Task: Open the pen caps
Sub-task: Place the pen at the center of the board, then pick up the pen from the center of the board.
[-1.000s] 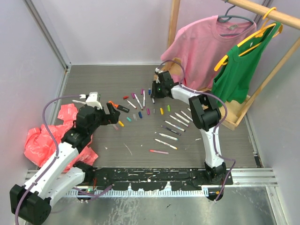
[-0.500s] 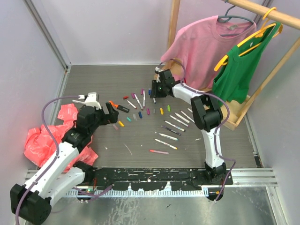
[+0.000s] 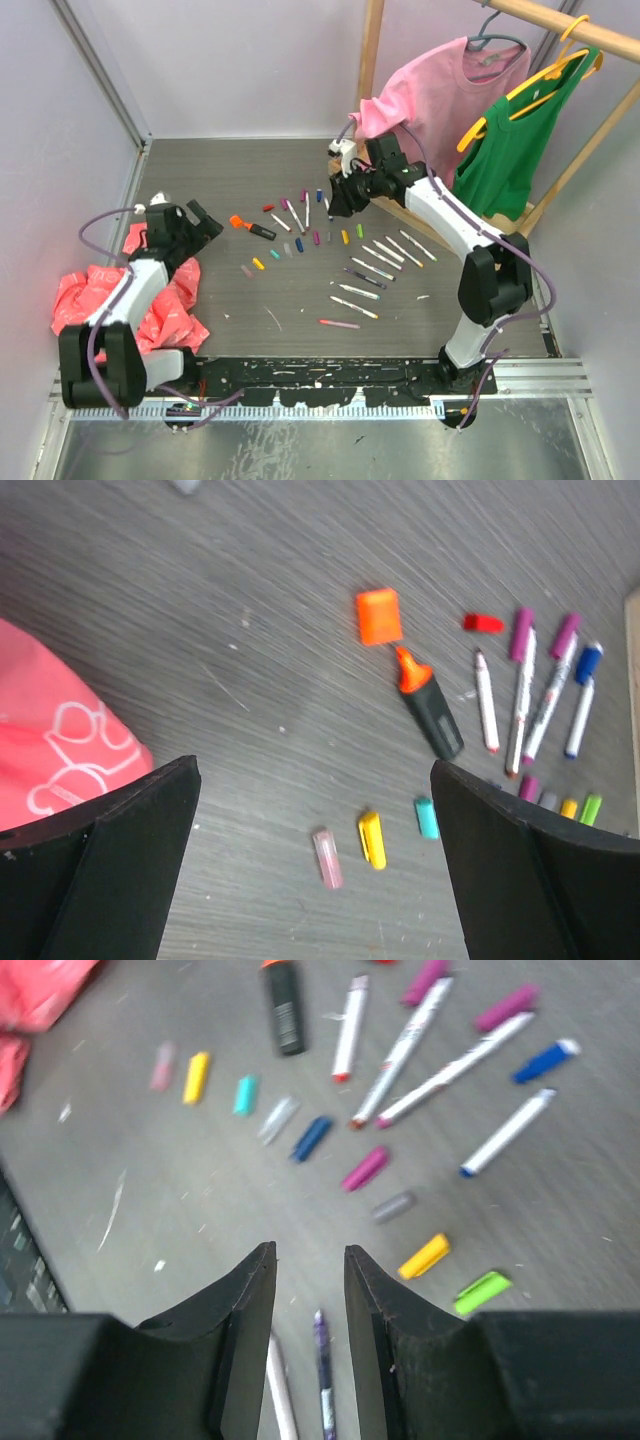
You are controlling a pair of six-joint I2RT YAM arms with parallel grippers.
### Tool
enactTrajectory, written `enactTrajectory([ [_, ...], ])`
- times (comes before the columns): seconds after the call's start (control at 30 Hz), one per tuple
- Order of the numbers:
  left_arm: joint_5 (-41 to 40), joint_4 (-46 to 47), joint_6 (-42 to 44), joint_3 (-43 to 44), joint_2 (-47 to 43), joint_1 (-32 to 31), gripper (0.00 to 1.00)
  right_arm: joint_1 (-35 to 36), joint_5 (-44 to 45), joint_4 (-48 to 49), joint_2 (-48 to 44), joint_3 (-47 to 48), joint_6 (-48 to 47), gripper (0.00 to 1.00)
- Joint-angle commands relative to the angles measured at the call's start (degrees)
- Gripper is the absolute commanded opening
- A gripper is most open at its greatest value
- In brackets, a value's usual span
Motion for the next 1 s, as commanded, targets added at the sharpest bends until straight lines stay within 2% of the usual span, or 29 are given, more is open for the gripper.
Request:
enactTrajectory([
  [0.0,-3.3,-3.4,-8.2,8.1,8.3,3.4,0.99,-0.6,-16.7,-13.5,-4.8,-0.6,-19.6,0.39],
  [0.07,-5.4,-7.8,-8.6,12.7,13.1,4.2,0.99,-1.2,-17.7,-12.9,-6.3,-2.2,-20.0,0.39],
  [0.17,-12.0,-13.4,-9.9,19.9,20.5,4.3,0.91,-1.3,-19.1,-12.8,-6.5,-3.5,-20.6,0.39],
  [0.33,-19.5,-22.7,-13.9,33.8,31.1,4.3,0.83,-1.3,-20.5,-16.0,-4.5,-1.6,-21.4,0.38],
  [0.43,-23.0,-27.6,-15.5,40.8,36.5,4.4,0.83,-1.3,-20.3,-16.4,-4.4,-1.6,-21.9,0.38],
  [0.7,-24.2,-34.4,-15.0,54.2,47.2,4.4,0.81,-1.3,-21.3,-17.3,-1.8,-1.6,-22.1,0.38],
  [0.97,-23.2,-36.8,-14.5,59.7,52.9,4.9,0.80,-1.3,-20.9,-17.8,-1.2,-1.2,-22.3,0.39],
])
